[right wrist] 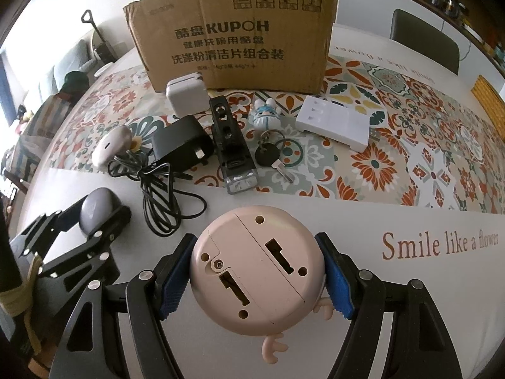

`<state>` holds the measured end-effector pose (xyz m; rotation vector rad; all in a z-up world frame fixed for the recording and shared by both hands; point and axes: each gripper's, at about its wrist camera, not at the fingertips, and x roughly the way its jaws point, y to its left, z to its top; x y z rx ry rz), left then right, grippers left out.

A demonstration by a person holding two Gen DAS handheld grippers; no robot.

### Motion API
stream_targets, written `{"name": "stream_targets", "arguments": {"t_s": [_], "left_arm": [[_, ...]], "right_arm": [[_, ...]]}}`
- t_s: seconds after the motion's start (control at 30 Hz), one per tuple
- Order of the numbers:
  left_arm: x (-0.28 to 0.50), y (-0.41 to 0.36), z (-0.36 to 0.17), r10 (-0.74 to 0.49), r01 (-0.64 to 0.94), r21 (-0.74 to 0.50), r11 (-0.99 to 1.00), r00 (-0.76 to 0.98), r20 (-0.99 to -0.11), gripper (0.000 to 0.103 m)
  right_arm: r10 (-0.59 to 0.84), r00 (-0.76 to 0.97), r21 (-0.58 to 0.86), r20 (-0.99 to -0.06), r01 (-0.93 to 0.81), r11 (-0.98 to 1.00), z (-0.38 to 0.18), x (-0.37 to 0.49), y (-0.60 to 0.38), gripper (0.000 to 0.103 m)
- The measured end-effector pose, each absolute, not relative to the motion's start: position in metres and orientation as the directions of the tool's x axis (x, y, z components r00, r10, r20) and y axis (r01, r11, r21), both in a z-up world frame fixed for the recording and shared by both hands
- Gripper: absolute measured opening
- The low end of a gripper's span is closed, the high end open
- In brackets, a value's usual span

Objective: Organize rigid objects
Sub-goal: 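Lift the pink speaker with the right gripper while the left gripper grasps the dark grey mouse, then carry the grey mouse and pink speaker over the cardboard box with both grippers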

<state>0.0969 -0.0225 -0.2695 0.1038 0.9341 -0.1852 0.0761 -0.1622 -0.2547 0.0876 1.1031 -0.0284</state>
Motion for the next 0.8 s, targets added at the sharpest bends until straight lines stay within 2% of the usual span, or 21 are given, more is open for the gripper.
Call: {"name": "stream_targets", "arguments": {"t_s": [0.8], "left_arm": [[0.080, -0.033, -0.131, -0.158, 0.166, -0.052, 0.985, 0.725, -0.671, 0.055]], "right_arm": [[0.028, 0.661, 0.064, -0.750, 0.031, 0.997, -0.133, 0.058, -0.178, 0.074]]}}
